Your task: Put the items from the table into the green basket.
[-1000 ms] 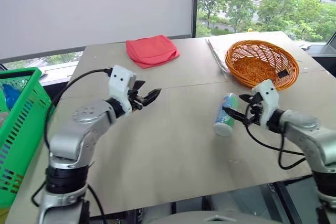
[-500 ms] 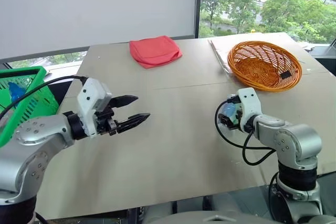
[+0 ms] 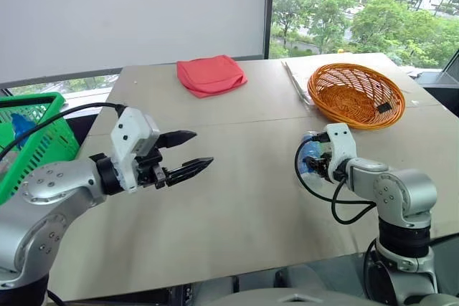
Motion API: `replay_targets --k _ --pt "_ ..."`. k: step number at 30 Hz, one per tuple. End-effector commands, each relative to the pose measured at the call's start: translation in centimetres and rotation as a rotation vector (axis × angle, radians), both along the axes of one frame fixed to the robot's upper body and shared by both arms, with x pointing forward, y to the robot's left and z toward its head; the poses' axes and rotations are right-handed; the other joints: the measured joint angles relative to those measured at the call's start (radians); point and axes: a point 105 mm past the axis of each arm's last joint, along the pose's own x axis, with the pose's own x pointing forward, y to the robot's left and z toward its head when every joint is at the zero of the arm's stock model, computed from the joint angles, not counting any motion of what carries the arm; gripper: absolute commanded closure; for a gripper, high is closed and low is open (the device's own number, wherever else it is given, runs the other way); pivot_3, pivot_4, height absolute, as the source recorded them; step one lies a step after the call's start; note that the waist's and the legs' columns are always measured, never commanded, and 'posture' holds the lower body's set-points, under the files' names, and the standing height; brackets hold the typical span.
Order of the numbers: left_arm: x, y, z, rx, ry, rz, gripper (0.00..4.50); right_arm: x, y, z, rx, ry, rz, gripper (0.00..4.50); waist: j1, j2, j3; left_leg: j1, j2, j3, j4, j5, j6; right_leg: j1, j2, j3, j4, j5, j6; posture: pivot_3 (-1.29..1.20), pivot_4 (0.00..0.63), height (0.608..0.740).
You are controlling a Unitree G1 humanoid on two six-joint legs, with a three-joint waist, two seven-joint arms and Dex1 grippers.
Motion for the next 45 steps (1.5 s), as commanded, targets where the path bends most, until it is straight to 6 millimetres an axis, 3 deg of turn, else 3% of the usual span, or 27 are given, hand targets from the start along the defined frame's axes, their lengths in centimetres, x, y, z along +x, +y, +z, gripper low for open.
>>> replay_targets --k 1,3,11,14,19,28,32,38,45 --pt "-0.2 -0.4 1.1 0.015 -0.052 -0.02 0.97 -1.4 0.2 -3.4 -0.007 0.176 0.013 3.85 0.0 0.0 0.0 0.004 0.0 0.0 -0.001 0.0 0.0 0.004 0.0 0.0 -0.001 0.0 0.0 -0.02 0.008 0.74" --pt "-0.1 -0.4 1.1 0.016 -0.055 -0.018 0.97 -1.2 0.7 -2.7 0.002 0.146 0.051 4.45 -0.001 0.0 0.0 0.008 0.001 0.0 -0.004 0.0 0.0 0.008 0.0 -0.001 -0.004 0.0 0.0 -0.03 0.008 0.74" --pt "0.3 -0.3 1.1 0.017 -0.067 -0.009 0.97 -0.7 1.7 -1.3 -0.003 0.077 0.149 4.45 -0.001 0.002 0.001 0.005 0.002 0.0 -0.009 0.0 0.0 0.006 0.0 -0.002 -0.011 0.0 0.0 -0.03 0.009 0.74" --pt "0.5 -0.2 0.9 0.019 -0.064 -0.002 0.97 -0.8 1.2 -1.5 -0.053 0.076 0.174 3.55 0.002 0.002 0.002 0.004 0.001 0.0 -0.01 0.0 0.0 0.006 -0.001 -0.002 -0.014 0.0 0.0 -0.03 0.009 0.74" --pt "0.6 -0.2 0.7 0.021 -0.062 -0.003 0.97 -0.8 0.2 -2.3 -0.066 0.12 0.094 1.12 0.002 0.002 0.001 0.004 0.001 0.0 -0.01 0.0 0.0 0.007 -0.001 -0.002 -0.014 0.0 0.0 -0.03 0.011 0.74" --pt "0.6 -0.2 0.6 0.027 -0.063 -0.005 0.97 -1.1 -1.2 -3.3 -0.151 0.151 0.062 1.12 -0.002 0.001 0.002 0.004 0.002 0.0 -0.009 -0.003 -0.005 0.007 -0.002 -0.002 -0.015 0.0 0.0 -0.03 0.016 0.74" --pt "0.6 -0.3 0.5 0.027 -0.064 -0.007 0.97 -1.2 -1.4 -3.5 -0.172 0.153 0.078 0.04 0.003 0.004 0.007 0.004 0.002 0.0 -0.011 -0.003 -0.005 0.006 -0.002 -0.003 -0.016 0.0 0.0 -0.03 0.016 0.74" --pt "0.6 -0.4 0.4 0.027 -0.068 -0.006 0.97 -1.2 -1.7 -4.3 -0.121 0.189 0.001 0.04 0.021 0.003 0.008 -0.013 0.001 -0.001 -0.011 0.0 -0.001 -0.009 -0.002 -0.004 -0.016 0.004 0.002 -0.02 0.017 0.74" --pt "0.6 -0.4 0.4 0.022 -0.072 -0.01 0.97 -1.3 -1.2 -4.6 -0.1 0.196 0.024 0.04 0.019 0.003 0.009 -0.011 0.002 -0.001 -0.011 -0.001 -0.001 -0.009 -0.002 -0.004 -0.016 0.001 0.001 -0.02 0.018 0.74"
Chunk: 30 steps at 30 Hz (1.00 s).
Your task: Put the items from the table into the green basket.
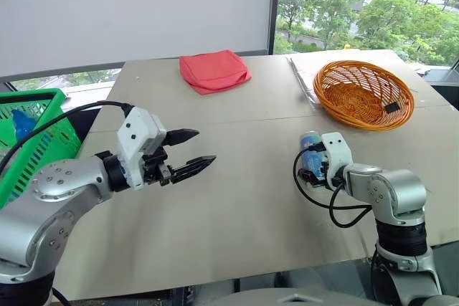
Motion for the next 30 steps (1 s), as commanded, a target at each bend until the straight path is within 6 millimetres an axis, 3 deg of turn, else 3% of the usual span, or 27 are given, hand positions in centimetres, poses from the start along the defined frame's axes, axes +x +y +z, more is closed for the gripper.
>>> replay_targets --k 1,4,7,9,16,18,20,23,27,30 --pt "0.0 -0.1 0.7 -0.001 -0.046 -0.005 0.97 -0.8 -0.8 -2.2 -0.055 0.086 0.004 0.04 0.0 0.0 0.0 0.0 0.0 0.0 0.0 0.0 0.0 0.0 0.0 0.0 0.0 0.0 0.0 -0.02 0.017 0.74" --pt "-0.1 -0.1 0.7 -0.002 -0.045 -0.007 0.97 -0.7 -0.8 -2.1 -0.065 0.069 0.019 0.87 0.0 0.0 0.0 0.0 0.0 0.0 0.0 0.0 0.0 0.0 0.0 0.0 0.0 0.0 -0.001 -0.02 0.017 0.74" --pt "-0.1 0.0 0.7 -0.005 -0.045 -0.007 0.97 -0.6 -0.8 -2.0 -0.058 0.061 0.023 2.08 -0.001 0.0 0.0 0.0 0.0 0.0 0.001 0.0 0.0 0.0 0.0 0.0 0.0 0.0 0.0 -0.02 0.017 0.74" --pt "-0.3 -0.1 0.8 -0.013 -0.041 -0.014 0.97 -0.5 -0.6 -1.8 -0.05 0.05 0.025 2.35 -0.001 0.0 0.0 0.0 0.0 0.0 0.001 0.0 0.0 0.0 0.0 0.0 0.0 0.001 0.001 -0.02 0.012 0.74" --pt "-0.8 -0.1 0.6 -0.019 -0.016 -0.048 0.97 1.0 0.8 0.1 0.004 -0.082 0.107 2.37 -0.004 0.0 0.0 0.0 0.0 0.001 0.001 0.0 0.0 0.0 0.0 0.001 0.001 0.001 0.0 -0.02 0.007 0.74" --pt "-1.0 -0.2 0.5 -0.024 -0.012 -0.057 0.97 1.6 1.6 1.3 0.037 -0.155 0.159 2.37 -0.004 0.001 0.001 0.0 0.0 0.001 0.002 0.0 0.0 0.0 0.0 0.001 0.001 0.001 0.0 -0.02 0.004 0.74" --pt "-0.5 -0.2 0.8 -0.059 -0.029 -0.036 0.97 2.3 3.6 3.9 0.101 -0.307 0.269 2.37 -0.004 0.002 0.004 0.0 0.0 0.001 0.002 0.0 0.0 0.0 0.0 0.0 0.001 0.001 0.0 -0.03 0.001 0.74" --pt "0.0 -0.7 1.9 -0.23 -0.04 -0.02 0.97 2.0 6.4 7.4 0.203 -0.508 0.445 2.37 -0.002 0.015 0.013 -0.004 0.0 0.002 0.002 0.0 0.0 -0.003 0.0 0.002 0.001 0.003 0.004 -0.03 0.0 0.74" --pt "1.7 -0.9 3.6 -0.615 -0.01 0.065 0.97 0.9 8.9 10.8 0.207 -0.753 0.669 2.37 0.001 0.014 0.012 -0.016 0.0 -0.001 0.003 0.001 -0.001 -0.013 0.001 -0.001 0.003 0.006 -0.001 -0.03 0.0 0.74" --pt "2.5 -1.3 3.6 -0.743 0.018 0.106 0.97 0.3 10.4 13.4 0.292 -0.889 0.719 2.37 0.0 0.012 0.011 -0.023 -0.001 -0.002 0.004 0.003 -0.005 -0.019 0.0 -0.001 0.004 0.006 -0.001 -0.04 0.0 0.74"
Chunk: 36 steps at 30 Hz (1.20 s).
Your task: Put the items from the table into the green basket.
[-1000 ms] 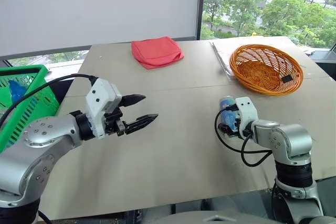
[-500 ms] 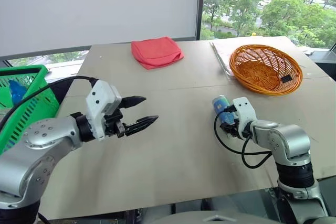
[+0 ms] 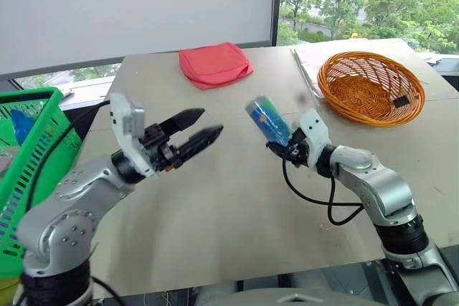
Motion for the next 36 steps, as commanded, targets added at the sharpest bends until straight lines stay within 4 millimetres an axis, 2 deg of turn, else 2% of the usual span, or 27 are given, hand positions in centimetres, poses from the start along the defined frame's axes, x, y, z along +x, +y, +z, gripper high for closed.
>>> replay_targets --k 1,4,6,7,10,16,20,23,26,28,29,33,36 --pt "0.7 0.1 0.9 -0.118 0.013 0.049 0.97 -1.6 2.2 5.2 0.119 -0.238 0.138 2.37 -0.004 -0.002 -0.001 0.0 0.0 0.0 0.0 0.0 0.0 0.0 0.0 0.0 0.0 0.0 0.0 -0.03 0.0 0.74" --pt "1.2 -0.7 1.2 -0.245 0.04 0.033 0.97 -2.6 3.0 6.0 0.168 -0.29 0.209 2.37 0.001 -0.003 -0.002 0.0 -0.002 0.0 0.0 0.0 0.0 0.0 -0.001 0.001 0.0 0.001 0.001 -0.03 0.0 0.74" --pt "0.9 -2.0 1.0 -0.252 0.052 -0.026 0.1 -2.9 3.2 6.1 0.182 -0.299 0.236 2.38 0.003 -0.004 -0.003 0.0 -0.002 0.0 0.002 0.0 0.0 0.001 -0.001 0.001 0.0 0.001 0.001 -0.03 0.0 0.74" --pt "1.0 -2.5 0.8 -0.244 0.057 -0.029 0.04 -3.2 3.4 6.1 0.183 -0.307 0.257 2.38 0.005 -0.004 -0.003 0.001 -0.002 0.0 0.003 0.0 0.0 0.001 -0.001 0.001 0.001 0.002 0.002 -0.03 0.0 0.74" --pt "2.0 -2.7 0.8 -0.268 0.061 -0.005 0.04 -3.5 3.6 6.2 0.18 -0.323 0.287 2.38 0.008 -0.004 -0.003 0.001 -0.003 0.0 0.005 0.0 0.0 0.002 -0.001 0.001 0.001 0.002 0.002 -0.03 0.0 0.74" --pt "1.7 -4.7 1.9 -0.29 0.029 -0.11 0.04 -4.0 3.9 5.7 0.151 -0.323 0.343 2.38 0.004 -0.004 -0.003 0.003 -0.003 0.001 0.01 0.001 -0.001 0.003 0.001 0.003 0.008 0.003 0.002 -0.04 0.0 0.74" --pt "1.6 -5.6 1.6 -0.283 0.051 -0.154 0.04 -4.1 4.0 5.5 0.151 -0.316 0.35 2.38 0.001 -0.004 -0.003 0.004 -0.003 0.001 0.012 0.001 -0.001 0.003 0.001 0.003 0.013 0.003 0.002 -0.04 0.0 0.74" --pt "1.6 -5.5 1.6 -0.284 0.058 -0.157 0.85 -4.0 4.0 5.6 0.151 -0.312 0.34 2.38 0.001 -0.004 -0.003 0.004 -0.003 0.001 0.013 0.001 -0.001 0.003 0.002 0.003 0.014 0.003 0.002 -0.05 0.0 0.74" --pt "1.6 -5.5 1.6 -0.271 0.05 -0.151 2.09 -3.9 3.8 5.4 0.144 -0.294 0.332 1.07 0.001 -0.004 -0.003 0.004 -0.003 0.001 0.014 0.001 -0.001 0.003 0.001 0.003 0.014 0.003 0.002 -0.05 0.0 0.74" --pt "1.9 -5.2 1.7 -0.269 0.041 -0.125 2.44 -3.9 3.8 5.3 0.143 -0.288 0.329 0.15 0.002 -0.004 -0.003 0.004 -0.003 0.001 0.014 0.001 -0.001 0.003 0.001 0.003 0.014 0.003 0.002 -0.04 0.0 0.74" --pt "2.2 -4.7 2.0 -0.254 0.02 -0.094 2.45 -3.8 3.7 5.3 0.147 -0.275 0.323 0.0 0.002 -0.004 -0.003 0.004 -0.003 0.001 0.014 0.001 -0.001 0.003 0.001 0.003 0.014 0.003 0.002 -0.04 0.0 0.74" --pt "3.6 -0.5 5.1 -0.148 -0.113 0.106 2.45 -3.8 2.9 5.1 0.151 -0.205 0.342 0.0 0.001 -0.004 -0.002 0.004 -0.003 0.001 0.014 0.001 -0.001 0.003 0.002 0.003 0.014 0.003 0.002 -0.03 0.0 0.74" --pt "5.1 4.0 8.2 0.006 -0.209 0.371 2.45 -3.8 2.0 6.7 0.207 -0.177 0.379 0.0 0.001 -0.004 -0.002 0.004 -0.002 0.0 0.014 0.001 0.0 0.002 0.003 0.002 0.015 0.003 0.002 -0.01 0.0 0.74"
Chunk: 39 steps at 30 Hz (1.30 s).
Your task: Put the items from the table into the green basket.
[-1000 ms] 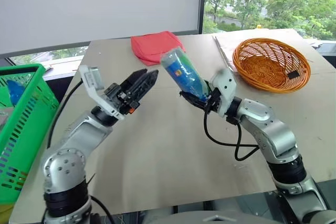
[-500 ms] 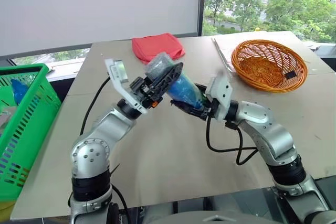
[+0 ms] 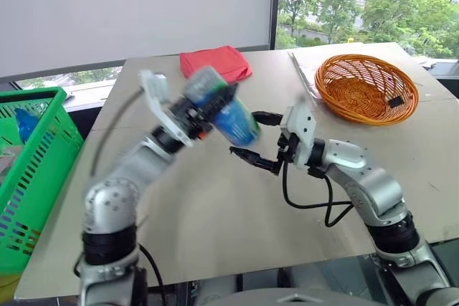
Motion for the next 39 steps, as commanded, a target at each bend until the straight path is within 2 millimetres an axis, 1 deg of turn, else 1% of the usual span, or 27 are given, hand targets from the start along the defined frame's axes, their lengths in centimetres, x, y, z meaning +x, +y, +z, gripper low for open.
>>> replay_targets --k 1,4,5,6,8,9,10,12,13,15,17,20,22,23,24,25,26,28,29,31,32,33,34,35,37,38,39 --pt "1.1 5.8 4.6 0.21 -0.162 0.366 2.45 -0.9 -0.7 3.8 0.092 -0.016 0.1 0.0 -0.003 0.0 0.0 0.0 0.0 0.0 0.0 0.0 0.0 0.0 0.0 0.0 0.0 0.0 0.0 0.01 0.0 0.74" --pt "1.7 11.0 5.6 0.567 -0.18 0.685 2.45 -2.5 -1.5 5.5 0.138 0.041 0.257 0.0 -0.002 0.001 0.0 0.002 0.0 0.002 -0.002 0.0 0.001 0.0 0.001 0.002 0.0 0.0 0.0 0.01 0.0 0.74" --pt "1.4 13.3 6.1 0.671 -0.171 0.807 2.45 -2.8 -1.7 6.2 0.152 0.061 0.301 0.0 0.001 0.001 0.0 0.001 0.0 0.001 -0.002 -0.001 0.001 0.0 0.001 0.001 -0.001 0.0 0.0 0.02 0.0 0.74" --pt "1.0 15.4 6.8 0.758 -0.166 0.921 2.45 -3.1 -1.9 6.8 0.16 0.069 0.337 0.0 0.003 0.001 0.0 0.001 -0.001 0.001 -0.003 -0.001 0.001 0.0 0.0 0.001 -0.001 0.0 0.0 0.02 0.0 0.74" --pt "-0.2 18.6 8.1 0.887 -0.156 1.092 2.45 -3.6 -2.0 7.8 0.189 0.079 0.388 0.0 0.001 0.0 0.001 0.0 0.0 0.001 -0.003 -0.001 0.001 -0.002 -0.001 0.001 -0.001 0.0 -0.001 0.02 0.0 0.74" --pt "-1.2 20.6 8.8 1.012 -0.152 1.199 2.45 -3.8 -2.1 8.4 0.211 0.084 0.413 0.0 -0.002 -0.001 0.001 -0.001 0.0 0.001 -0.004 -0.001 0.001 -0.002 -0.001 0.001 -0.001 0.0 -0.001 0.04 0.0 0.74" --pt "-2.1 22.0 9.4 1.109 -0.152 1.274 2.45 -3.9 -2.2 8.9 0.229 0.09 0.43 0.0 -0.002 -0.001 0.001 -0.001 0.0 0.002 -0.005 -0.001 0.001 -0.003 -0.001 0.002 -0.001 0.0 -0.001 0.05 0.0 0.74" --pt "-3.9 24.8 10.0 1.192 -0.111 1.394 2.45 -3.8 -2.2 9.5 0.251 0.089 0.435 0.0 0.002 -0.001 0.001 -0.001 0.0 0.002 -0.006 -0.001 0.001 -0.004 -0.001 0.002 -0.002 0.0 -0.001 0.05 0.0 0.74" --pt "-4.6 26.3 9.4 1.234 -0.063 1.424 2.45 -3.7 -2.2 9.6 0.255 0.087 0.433 0.0 0.006 -0.001 0.001 -0.001 0.0 0.002 -0.007 -0.001 0.001 -0.005 -0.002 0.002 -0.002 0.0 -0.001 0.05 0.0 0.74" --pt "-5.4 28.2 7.5 1.26 0.017 1.427 2.45 -3.5 -2.1 9.6 0.255 0.083 0.428 0.0 0.015 0.0 0.001 -0.001 0.0 0.002 -0.009 -0.001 0.002 -0.006 -0.003 0.001 -0.002 0.0 -0.001 0.05 0.0 0.74" --pt "-5.7 29.1 5.8 1.266 0.061 1.4 2.45 -3.3 -2.0 9.5 0.25 0.08 0.418 0.0 0.028 0.0 0.001 0.0 0.0 0.003 -0.01 -0.001 0.002 -0.006 -0.005 0.001 -0.001 0.0 -0.001 0.06 0.0 0.74" --pt "-5.7 30.4 2.6 1.318 0.142 1.344 2.45 -3.0 -1.8 9.2 0.235 0.069 0.402 0.0 0.052 -0.002 0.0 -0.001 0.0 0.002 -0.01 -0.001 0.001 -0.006 -0.006 -0.001 -0.001 0.001 -0.002 0.05 0.0 0.74" --pt "-6.0 31.2 1.1 1.317 0.18 1.337 1.45 -3.0 -1.8 8.9 0.22 0.061 0.391 0.0 0.056 -0.006 -0.002 -0.001 0.001 0.002 -0.009 -0.001 0.001 -0.006 -0.006 -0.002 -0.001 0.001 -0.004 0.04 0.0 0.74" --pt "-6.1 31.5 0.5 1.304 0.2 1.331 1.1 -2.9 -1.8 8.8 0.213 0.057 0.386 0.0 0.057 -0.007 -0.003 -0.001 0.001 0.001 -0.009 -0.001 0.001 -0.006 -0.006 -0.002 -0.001 0.001 -0.004 0.04 0.0 0.74" --pt "-6.2 31.7 0.1 1.303 0.21 1.328 0.57 -2.9 -1.8 8.7 0.21 0.055 0.382 0.0 0.056 -0.008 -0.004 -0.002 0.001 0.001 -0.01 -0.001 0.001 -0.006 -0.007 -0.002 -0.001 0.002 -0.004 0.04 0.0 0.74" --pt "-6.1 31.8 -0.2 1.31 0.212 1.319 0.48 -2.9 -1.8 8.6 0.208 0.053 0.377 0.0 0.055 -0.011 -0.005 -0.002 0.001 0.001 -0.01 -0.001 0.001 -0.006 -0.007 -0.003 -0.001 0.002 -0.004 0.04 0.0 0.74" --pt "-5.6 31.4 -0.4 1.286 0.184 1.302 0.23 -2.9 -1.9 8.5 0.207 0.051 0.372 0.0 0.054 -0.012 -0.007 -0.002 0.0 0.001 -0.01 -0.001 0.001 -0.006 -0.008 -0.003 -0.002 0.002 -0.004 0.04 0.0 0.74" --pt "-4.9 30.7 -0.5 1.229 0.14 1.271 0.23 -2.8 -2.0 8.4 0.205 0.049 0.365 0.0 0.054 -0.013 -0.007 -0.002 0.0 0.002 -0.01 -0.001 0.001 -0.006 -0.009 -0.002 -0.002 0.002 -0.004 0.04 0.0 0.74" --pt "-4.2 29.5 -0.5 1.154 0.092 1.222 0.23 -2.8 -2.0 8.3 0.201 0.048 0.36 0.0 0.054 -0.015 -0.008 -0.002 -0.001 0.002 -0.01 -0.001 0.001 -0.007 -0.01 -0.002 -0.002 0.002 -0.004 0.03 0.0 0.74" --pt "-2.5 25.9 -0.9 0.957 0.013 1.06 0.23 -2.5 -2.3 7.8 0.186 0.051 0.335 0.0 0.057 -0.014 -0.012 -0.003 -0.001 0.002 -0.01 -0.001 0.001 -0.006 -0.011 -0.003 -0.001 0.002 -0.004 0.03 0.0 0.74" --pt "-1.9 23.8 -1.6 0.892 -0.007 0.957 0.23 -2.2 -2.6 7.2 0.179 0.059 0.311 0.0 0.058 -0.014 -0.013 -0.003 -0.001 0.002 -0.009 -0.001 0.001 -0.006 -0.011 -0.004 -0.002 0.002 -0.004 0.03 0.0 0.74" --pt "-1.5 21.6 -2.8 0.833 -0.007 0.856 0.23 -1.6 -3.0 6.5 0.177 0.078 0.268 0.0 0.056 -0.015 -0.013 -0.003 -0.001 0.004 -0.009 -0.001 0.001 -0.006 -0.013 -0.005 -0.001 0.002 -0.004 0.03 0.0 0.74" --pt "-1.4 19.0 -4.4 0.808 0.005 0.743 0.23 -0.7 -3.7 5.2 0.174 0.114 0.21 0.0 0.052 -0.016 -0.015 -0.004 -0.001 0.004 -0.009 -0.001 0.001 -0.006 -0.013 -0.005 -0.001 0.002 -0.004 0.03 0.0 0.74" --pt "-1.5 17.0 -5.7 0.784 0.019 0.657 0.23 0.0 -4.4 3.9 0.16 0.141 0.158 0.0 0.051 -0.016 -0.016 -0.004 -0.001 0.004 -0.009 -0.001 0.001 -0.006 -0.013 -0.004 -0.002 0.002 -0.004 0.03 0.0 0.74" --pt "-2.1 13.4 -9.0 0.675 0.095 0.537 0.23 1.2 -6.3 0.0 0.039 0.136 0.039 0.0 0.047 -0.016 -0.017 -0.004 0.0 0.005 -0.009 -0.001 0.001 -0.006 -0.013 -0.003 -0.003 0.002 -0.004 0.02 0.0 0.74" --pt "-2.3 12.4 -10.1 0.632 0.132 0.511 0.23 1.5 -6.9 -1.2 -0.005 0.127 0.011 0.0 0.047 -0.016 -0.018 -0.003 -0.001 0.008 -0.01 -0.002 0.002 -0.006 -0.013 -0.002 -0.003 0.002 -0.003 0.02 0.0 0.74" --pt "-2.9 10.3 -11.5 0.619 0.157 0.447 0.23 2.0 -7.9 -2.6 -0.034 0.131 -0.044 0.0 0.043 -0.015 -0.018 -0.002 0.0 0.012 -0.01 -0.002 0.004 -0.006 -0.014 -0.001 -0.003 0.002 -0.003 0.02 0.0 0.74"
